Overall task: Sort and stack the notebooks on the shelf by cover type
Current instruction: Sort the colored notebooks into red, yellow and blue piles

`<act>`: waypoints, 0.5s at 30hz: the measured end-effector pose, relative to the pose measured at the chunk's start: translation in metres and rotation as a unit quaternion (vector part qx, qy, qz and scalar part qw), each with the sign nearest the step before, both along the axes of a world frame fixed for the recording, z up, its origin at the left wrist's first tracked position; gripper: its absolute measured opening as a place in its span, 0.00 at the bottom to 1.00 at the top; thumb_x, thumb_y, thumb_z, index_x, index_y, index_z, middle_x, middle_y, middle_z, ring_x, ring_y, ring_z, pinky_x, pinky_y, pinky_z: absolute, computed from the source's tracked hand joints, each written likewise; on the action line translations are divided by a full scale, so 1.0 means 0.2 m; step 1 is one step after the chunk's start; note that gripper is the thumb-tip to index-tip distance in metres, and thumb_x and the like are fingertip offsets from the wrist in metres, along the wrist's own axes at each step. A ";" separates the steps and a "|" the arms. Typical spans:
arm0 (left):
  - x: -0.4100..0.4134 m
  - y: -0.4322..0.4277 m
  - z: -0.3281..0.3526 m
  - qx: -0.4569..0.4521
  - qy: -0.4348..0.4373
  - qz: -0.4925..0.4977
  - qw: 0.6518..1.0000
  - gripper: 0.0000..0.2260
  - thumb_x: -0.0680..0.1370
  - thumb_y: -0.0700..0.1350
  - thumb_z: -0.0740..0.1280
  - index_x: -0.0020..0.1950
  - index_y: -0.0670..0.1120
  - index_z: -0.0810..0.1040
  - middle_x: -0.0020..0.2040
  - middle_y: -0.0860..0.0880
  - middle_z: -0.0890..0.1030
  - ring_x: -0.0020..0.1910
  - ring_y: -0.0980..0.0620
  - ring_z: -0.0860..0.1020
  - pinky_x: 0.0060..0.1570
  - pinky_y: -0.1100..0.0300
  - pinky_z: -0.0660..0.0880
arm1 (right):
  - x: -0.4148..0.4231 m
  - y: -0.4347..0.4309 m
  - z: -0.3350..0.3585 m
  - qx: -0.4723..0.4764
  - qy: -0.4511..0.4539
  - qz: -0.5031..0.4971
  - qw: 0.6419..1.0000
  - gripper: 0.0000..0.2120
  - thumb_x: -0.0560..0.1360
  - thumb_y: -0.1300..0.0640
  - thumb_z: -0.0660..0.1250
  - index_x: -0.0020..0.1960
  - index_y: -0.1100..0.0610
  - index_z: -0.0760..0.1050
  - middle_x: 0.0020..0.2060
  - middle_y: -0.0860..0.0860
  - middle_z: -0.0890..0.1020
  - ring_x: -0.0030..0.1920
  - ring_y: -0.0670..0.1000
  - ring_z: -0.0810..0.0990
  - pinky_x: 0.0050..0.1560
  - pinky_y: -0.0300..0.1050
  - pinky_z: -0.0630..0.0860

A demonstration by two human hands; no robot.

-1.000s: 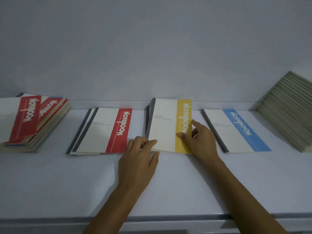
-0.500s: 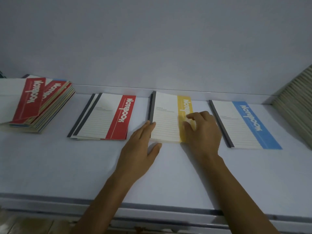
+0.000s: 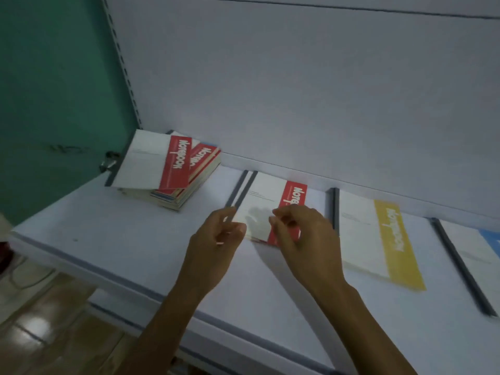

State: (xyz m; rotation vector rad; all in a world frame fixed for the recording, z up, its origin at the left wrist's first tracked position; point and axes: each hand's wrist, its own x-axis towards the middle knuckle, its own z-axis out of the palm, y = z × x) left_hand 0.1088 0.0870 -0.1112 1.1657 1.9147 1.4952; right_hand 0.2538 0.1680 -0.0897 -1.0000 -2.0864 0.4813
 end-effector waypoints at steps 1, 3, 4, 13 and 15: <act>-0.09 -0.03 0.00 0.009 -0.028 0.011 0.999 0.14 0.75 0.52 0.67 0.59 0.57 0.71 0.51 0.53 0.83 0.50 0.54 0.81 0.53 0.57 0.78 | -0.08 -0.03 0.01 -0.002 0.006 0.020 1.000 0.09 0.76 0.51 0.68 0.52 0.54 0.81 0.48 0.49 0.84 0.45 0.46 0.79 0.49 0.43 0.77; -0.26 -0.09 0.02 0.021 -0.064 0.023 0.997 0.15 0.73 0.53 0.67 0.58 0.55 0.73 0.48 0.51 0.83 0.50 0.50 0.81 0.55 0.49 0.77 | -0.26 -0.08 0.03 -0.012 0.010 0.053 0.998 0.09 0.76 0.51 0.67 0.52 0.54 0.82 0.49 0.48 0.84 0.46 0.44 0.78 0.52 0.42 0.76; -0.35 -0.12 0.04 0.024 -0.073 0.026 0.997 0.16 0.71 0.55 0.66 0.57 0.54 0.74 0.48 0.51 0.83 0.49 0.49 0.81 0.53 0.50 0.78 | -0.35 -0.11 0.04 -0.014 0.009 0.066 0.998 0.10 0.76 0.50 0.67 0.52 0.54 0.82 0.49 0.48 0.84 0.46 0.45 0.78 0.53 0.42 0.75; -0.99 -0.28 0.03 0.040 -0.095 0.037 0.994 0.09 0.77 0.50 0.65 0.53 0.48 0.80 0.45 0.53 0.84 0.42 0.56 0.82 0.35 0.67 0.77 | -1.09 -0.14 0.03 0.078 -0.125 0.103 0.984 0.28 0.73 0.40 0.67 0.68 0.53 0.70 0.66 0.51 0.75 0.64 0.54 0.73 0.63 0.45 0.67; -1.07 -0.30 0.01 0.022 -0.096 0.016 0.995 0.11 0.77 0.53 0.63 0.53 0.50 0.80 0.43 0.56 0.84 0.43 0.56 0.82 0.36 0.66 0.78 | -1.21 -0.12 -0.01 0.090 -0.196 0.105 0.971 0.33 0.75 0.37 0.62 0.74 0.52 0.63 0.73 0.52 0.66 0.71 0.55 0.64 0.71 0.51 0.59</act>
